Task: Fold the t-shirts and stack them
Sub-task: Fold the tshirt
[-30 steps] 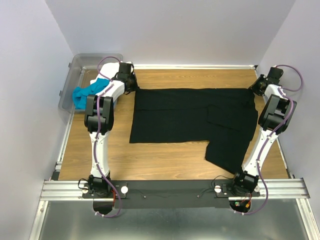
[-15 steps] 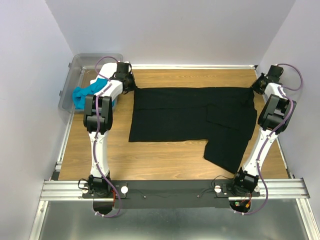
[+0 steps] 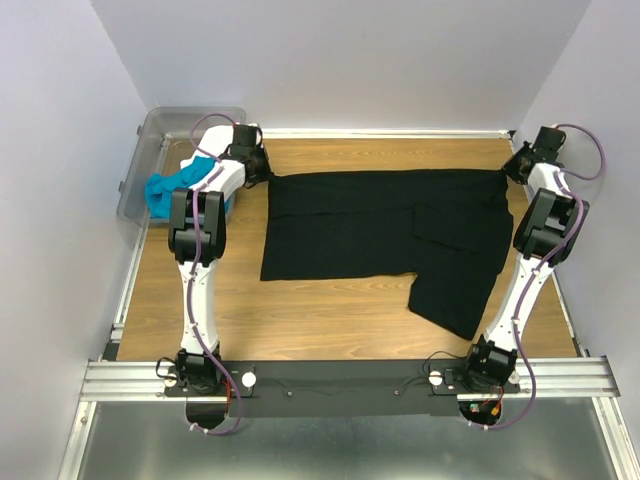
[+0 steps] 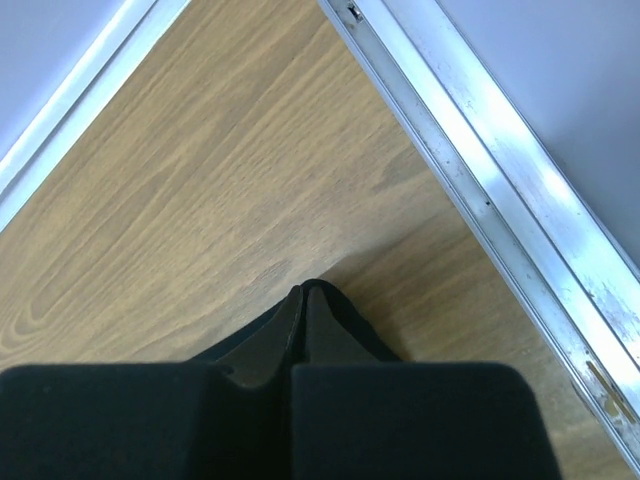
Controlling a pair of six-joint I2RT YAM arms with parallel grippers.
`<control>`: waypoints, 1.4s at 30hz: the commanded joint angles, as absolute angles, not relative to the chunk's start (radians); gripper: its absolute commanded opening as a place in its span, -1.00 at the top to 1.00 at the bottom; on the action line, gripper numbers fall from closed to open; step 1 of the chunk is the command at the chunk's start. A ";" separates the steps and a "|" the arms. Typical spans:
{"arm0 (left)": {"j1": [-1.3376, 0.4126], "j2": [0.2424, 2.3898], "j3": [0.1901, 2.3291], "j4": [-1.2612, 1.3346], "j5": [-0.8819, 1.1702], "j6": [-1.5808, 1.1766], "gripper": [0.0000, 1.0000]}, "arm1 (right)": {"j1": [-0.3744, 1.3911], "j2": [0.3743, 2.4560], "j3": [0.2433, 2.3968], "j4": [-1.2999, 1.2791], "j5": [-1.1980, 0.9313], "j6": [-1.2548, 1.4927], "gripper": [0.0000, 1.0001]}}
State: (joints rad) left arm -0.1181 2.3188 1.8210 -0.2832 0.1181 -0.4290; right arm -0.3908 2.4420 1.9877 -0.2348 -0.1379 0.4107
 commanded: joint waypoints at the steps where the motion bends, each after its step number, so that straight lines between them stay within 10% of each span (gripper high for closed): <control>1: -0.091 2.342 1.870 -0.301 0.100 -0.396 0.87 | -0.411 2.482 2.039 -0.225 -0.133 0.387 0.83; 13: -0.104 2.169 1.812 -0.276 0.072 -0.400 -0.71 | -0.400 2.245 1.818 -0.233 -0.121 0.365 -0.02; 28: -0.305 1.965 1.513 -0.296 0.037 -0.425 -0.69 | -0.187 1.812 1.185 -0.276 -0.098 0.449 -0.04; 42: -0.330 2.158 1.598 -0.376 0.040 -0.474 -0.64 | -0.170 1.897 1.115 -0.276 -0.063 0.469 -0.05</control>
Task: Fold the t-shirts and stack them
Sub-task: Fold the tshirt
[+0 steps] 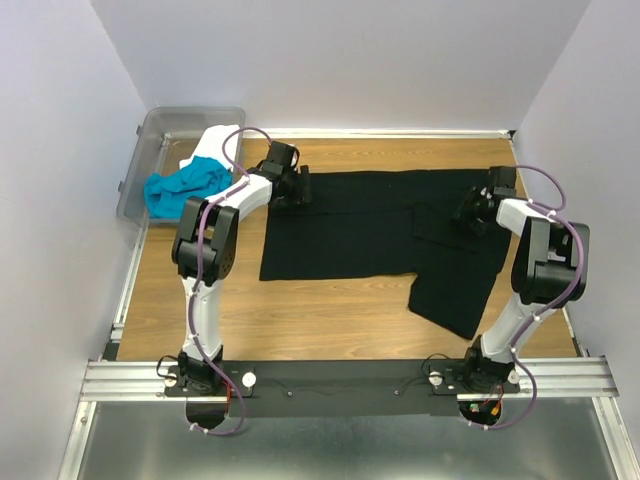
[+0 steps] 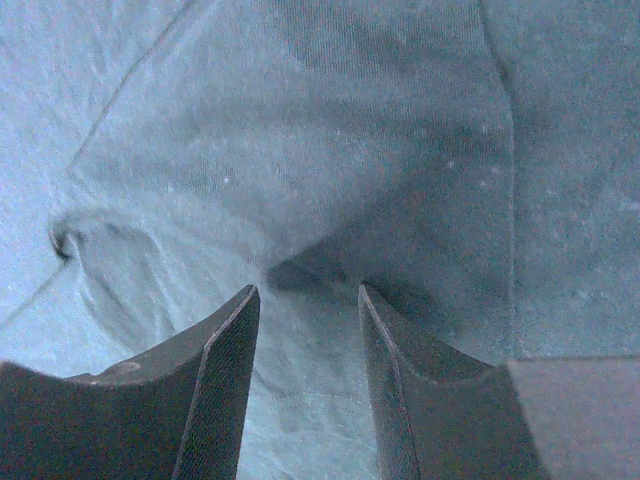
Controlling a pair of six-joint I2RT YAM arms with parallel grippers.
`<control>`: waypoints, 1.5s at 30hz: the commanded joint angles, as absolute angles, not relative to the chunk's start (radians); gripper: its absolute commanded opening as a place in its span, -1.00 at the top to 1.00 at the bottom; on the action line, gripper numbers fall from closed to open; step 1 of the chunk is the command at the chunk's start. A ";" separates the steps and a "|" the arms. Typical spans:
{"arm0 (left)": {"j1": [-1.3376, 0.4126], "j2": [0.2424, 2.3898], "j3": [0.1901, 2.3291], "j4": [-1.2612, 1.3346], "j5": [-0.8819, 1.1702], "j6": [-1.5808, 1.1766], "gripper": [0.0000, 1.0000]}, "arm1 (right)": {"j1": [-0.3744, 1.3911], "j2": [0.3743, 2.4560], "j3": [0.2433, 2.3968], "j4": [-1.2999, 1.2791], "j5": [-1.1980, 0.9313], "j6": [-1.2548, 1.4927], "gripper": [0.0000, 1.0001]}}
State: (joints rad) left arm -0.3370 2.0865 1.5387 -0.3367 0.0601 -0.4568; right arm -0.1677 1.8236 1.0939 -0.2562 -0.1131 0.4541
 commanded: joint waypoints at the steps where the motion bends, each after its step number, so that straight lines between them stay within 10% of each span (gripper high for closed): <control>1: -0.324 2.192 1.630 -0.385 0.046 -0.479 -0.63 | -0.170 1.911 1.143 -0.276 -0.055 0.471 -0.05; 13: -0.239 2.364 1.914 -0.422 0.061 -0.514 -0.61 | -0.170 2.069 1.387 -0.294 -0.080 0.488 -0.12; 17: -0.232 2.323 1.956 -0.466 0.008 -0.502 -0.69 | -0.170 1.988 1.434 -0.343 -0.083 0.463 -0.47; 23: -0.248 2.021 1.648 -0.463 -0.143 -0.519 -0.72 | -0.170 1.798 1.359 -0.460 -0.049 0.434 -0.83; 36: -0.380 1.675 1.112 -0.577 -0.129 -0.500 -0.67 | -0.170 1.444 1.080 -0.545 -0.006 0.393 -0.86; 45: -0.397 1.683 1.040 -0.537 -0.149 -0.537 -0.26 | -0.170 1.405 1.017 -0.545 -0.011 0.391 -0.86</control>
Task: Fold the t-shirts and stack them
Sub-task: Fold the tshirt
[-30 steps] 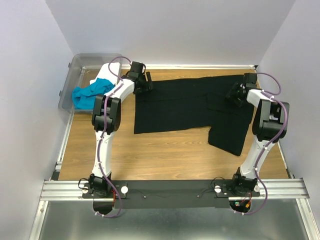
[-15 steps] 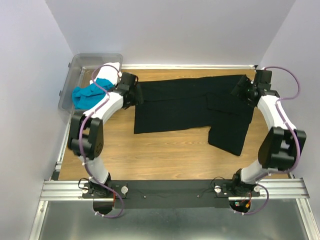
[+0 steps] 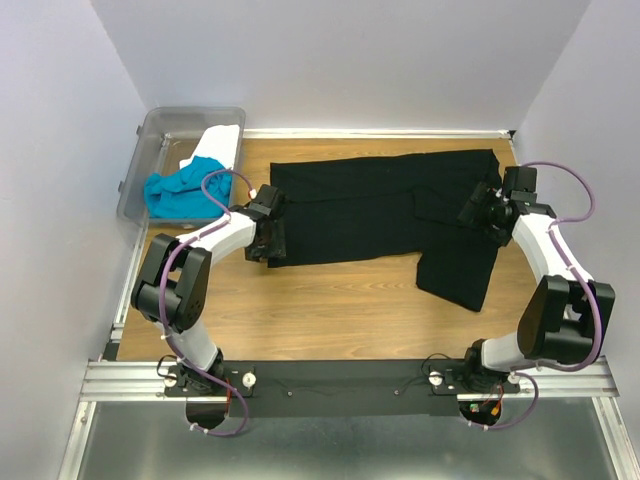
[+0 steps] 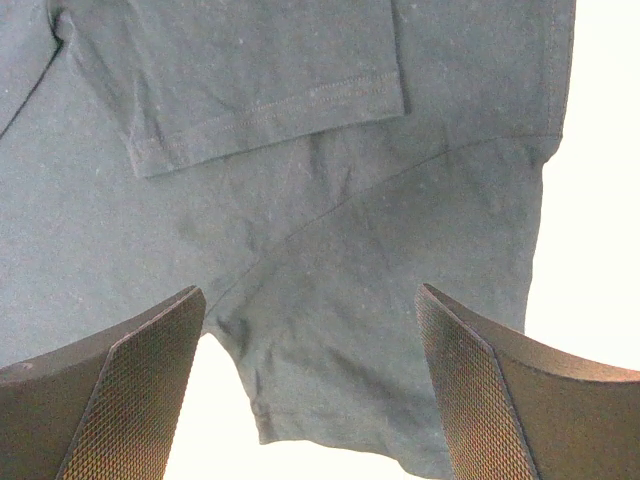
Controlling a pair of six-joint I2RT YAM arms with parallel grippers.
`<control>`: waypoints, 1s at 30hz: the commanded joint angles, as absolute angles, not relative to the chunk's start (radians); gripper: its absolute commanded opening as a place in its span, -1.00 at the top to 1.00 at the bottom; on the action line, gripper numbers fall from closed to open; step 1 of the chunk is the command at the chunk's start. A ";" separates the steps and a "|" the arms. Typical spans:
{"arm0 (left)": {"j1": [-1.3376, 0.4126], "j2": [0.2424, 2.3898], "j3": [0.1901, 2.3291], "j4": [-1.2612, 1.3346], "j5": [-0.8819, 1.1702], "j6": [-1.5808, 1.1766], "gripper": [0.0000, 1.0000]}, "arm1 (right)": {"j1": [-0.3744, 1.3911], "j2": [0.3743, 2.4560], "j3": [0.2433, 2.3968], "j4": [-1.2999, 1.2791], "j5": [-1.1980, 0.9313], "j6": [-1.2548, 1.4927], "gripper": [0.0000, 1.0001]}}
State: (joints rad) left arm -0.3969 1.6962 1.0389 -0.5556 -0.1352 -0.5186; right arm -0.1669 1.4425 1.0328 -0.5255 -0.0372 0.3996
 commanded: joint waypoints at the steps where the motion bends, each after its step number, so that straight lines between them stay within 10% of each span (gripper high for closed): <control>1: -0.399 1.692 1.042 -0.537 -0.144 -0.535 -0.22 | -0.170 1.402 1.014 -0.545 -0.009 0.391 -0.86; 15: -0.416 1.732 0.997 -0.558 -0.107 -0.509 0.03 | -0.170 1.404 0.982 -0.545 0.107 0.423 -0.86; 25: -0.419 1.724 0.957 -0.537 -0.132 -0.479 1.00 | -0.181 1.494 0.963 -0.545 0.284 0.472 -0.79; 30: -0.408 1.698 0.943 -0.519 -0.144 -0.457 1.00 | -0.244 1.591 0.994 -0.526 0.268 0.454 -0.58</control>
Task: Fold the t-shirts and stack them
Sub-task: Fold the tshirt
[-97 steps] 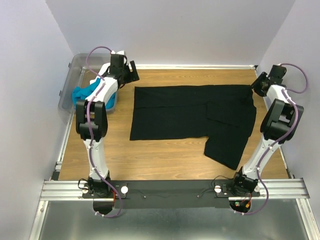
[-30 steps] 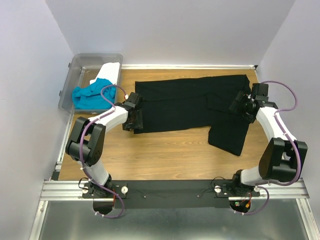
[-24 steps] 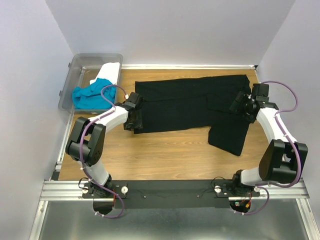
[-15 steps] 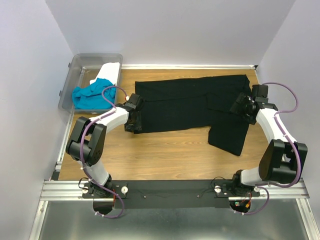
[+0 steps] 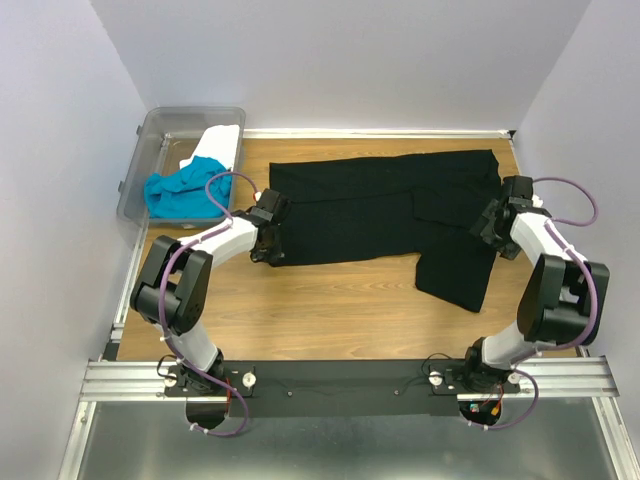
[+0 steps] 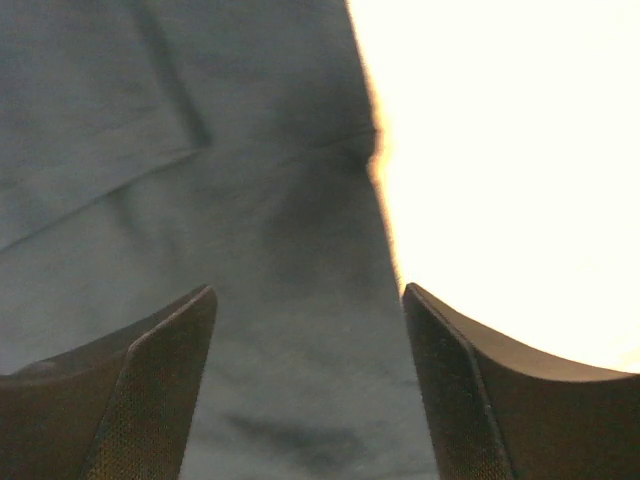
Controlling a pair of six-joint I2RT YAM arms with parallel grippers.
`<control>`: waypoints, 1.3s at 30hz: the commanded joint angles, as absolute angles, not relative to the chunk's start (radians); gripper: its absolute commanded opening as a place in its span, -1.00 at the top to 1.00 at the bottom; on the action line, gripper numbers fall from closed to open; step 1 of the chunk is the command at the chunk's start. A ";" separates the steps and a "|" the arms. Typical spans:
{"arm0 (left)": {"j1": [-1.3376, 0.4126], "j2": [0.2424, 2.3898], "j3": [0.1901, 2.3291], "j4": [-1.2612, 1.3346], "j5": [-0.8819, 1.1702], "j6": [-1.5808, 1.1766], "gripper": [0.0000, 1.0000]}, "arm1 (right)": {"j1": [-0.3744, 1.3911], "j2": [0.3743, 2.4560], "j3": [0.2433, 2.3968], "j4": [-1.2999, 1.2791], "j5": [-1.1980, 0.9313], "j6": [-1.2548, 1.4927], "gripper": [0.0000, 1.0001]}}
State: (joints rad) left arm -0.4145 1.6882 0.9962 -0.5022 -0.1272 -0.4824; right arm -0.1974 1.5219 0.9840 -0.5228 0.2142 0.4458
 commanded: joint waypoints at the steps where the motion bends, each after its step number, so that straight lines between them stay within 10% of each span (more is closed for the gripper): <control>1: -0.403 1.694 0.943 -0.515 -0.143 -0.453 1.00 | -0.251 1.601 0.996 -0.522 0.264 0.454 -0.52; 29: -0.351 1.635 0.913 -0.492 -0.074 -0.408 1.00 | -0.382 1.759 1.026 -0.344 0.017 0.437 -0.17; 39: -0.308 1.606 0.908 -0.505 -0.040 -0.403 1.00 | -0.394 1.666 0.917 -0.359 0.005 0.472 0.82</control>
